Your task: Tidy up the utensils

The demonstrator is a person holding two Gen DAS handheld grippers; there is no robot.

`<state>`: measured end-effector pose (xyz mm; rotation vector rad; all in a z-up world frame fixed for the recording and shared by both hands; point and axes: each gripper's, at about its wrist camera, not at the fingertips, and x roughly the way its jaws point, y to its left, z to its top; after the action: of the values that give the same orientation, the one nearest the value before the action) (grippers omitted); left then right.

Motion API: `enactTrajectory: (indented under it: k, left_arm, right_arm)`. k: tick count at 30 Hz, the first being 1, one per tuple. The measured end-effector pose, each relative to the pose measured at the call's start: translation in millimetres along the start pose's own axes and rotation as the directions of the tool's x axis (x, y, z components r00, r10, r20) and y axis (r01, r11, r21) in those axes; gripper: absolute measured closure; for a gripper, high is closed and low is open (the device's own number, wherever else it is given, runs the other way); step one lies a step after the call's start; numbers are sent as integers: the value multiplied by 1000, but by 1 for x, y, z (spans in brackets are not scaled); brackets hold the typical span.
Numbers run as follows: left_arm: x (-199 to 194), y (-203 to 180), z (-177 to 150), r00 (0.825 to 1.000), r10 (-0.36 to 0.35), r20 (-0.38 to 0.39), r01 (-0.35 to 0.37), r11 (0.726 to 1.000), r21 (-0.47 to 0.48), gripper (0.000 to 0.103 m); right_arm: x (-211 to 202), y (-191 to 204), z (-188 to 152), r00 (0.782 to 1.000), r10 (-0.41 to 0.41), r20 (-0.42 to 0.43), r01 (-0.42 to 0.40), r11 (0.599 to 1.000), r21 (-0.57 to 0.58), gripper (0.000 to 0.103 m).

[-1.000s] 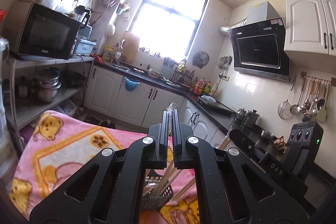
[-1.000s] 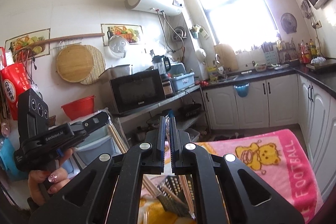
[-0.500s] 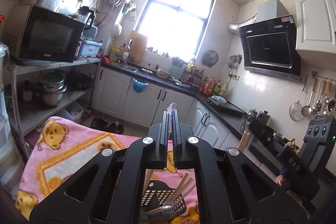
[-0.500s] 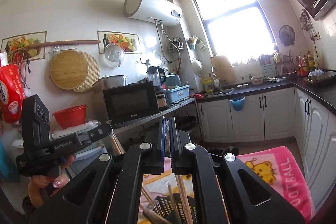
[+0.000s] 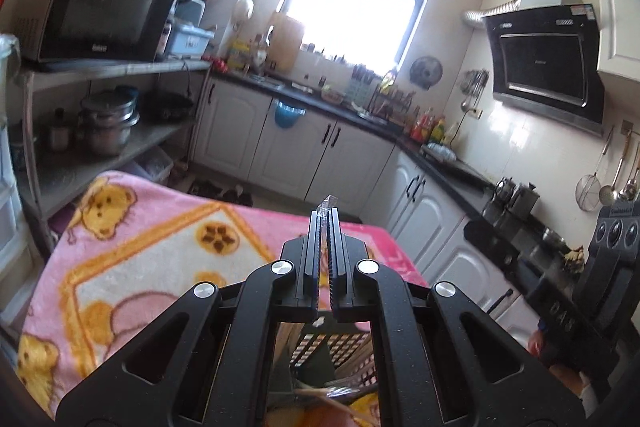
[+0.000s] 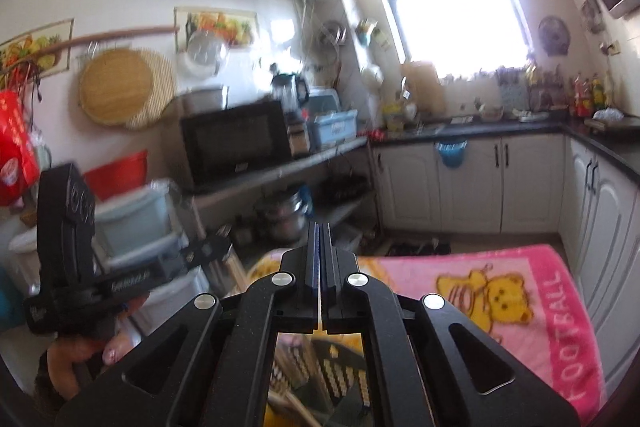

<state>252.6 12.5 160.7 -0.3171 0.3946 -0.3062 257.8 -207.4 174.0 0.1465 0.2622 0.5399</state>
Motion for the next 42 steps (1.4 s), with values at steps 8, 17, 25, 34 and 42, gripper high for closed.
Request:
enactTrajectory:
  k: [8,17,25,34,42]
  left_arm:
    - [20,8,-21,996,5,-91,-5,1000,0,101]
    - [33,17,-45,986,13,-164,-16,1000,-16,101]
    - [25,15,-54,983,17,-184,-18,1000,-7,92]
    - [0,17,-60,983,15,-182,-16,1000,-3,66]
    - [-33,15,-61,990,12,-141,-11,1000,6,51]
  right_arm:
    - [5,6,-58,977,28,-211,-41,998,-55,101]
    - [-6,22,-128,909,32,-416,-84,991,-107,73]
    - [15,32,-190,783,-12,-622,-152,966,-210,59]
    - [48,24,-226,684,-93,-724,-159,949,-273,59]
    - [58,26,-230,649,-101,-754,-190,938,-290,89]
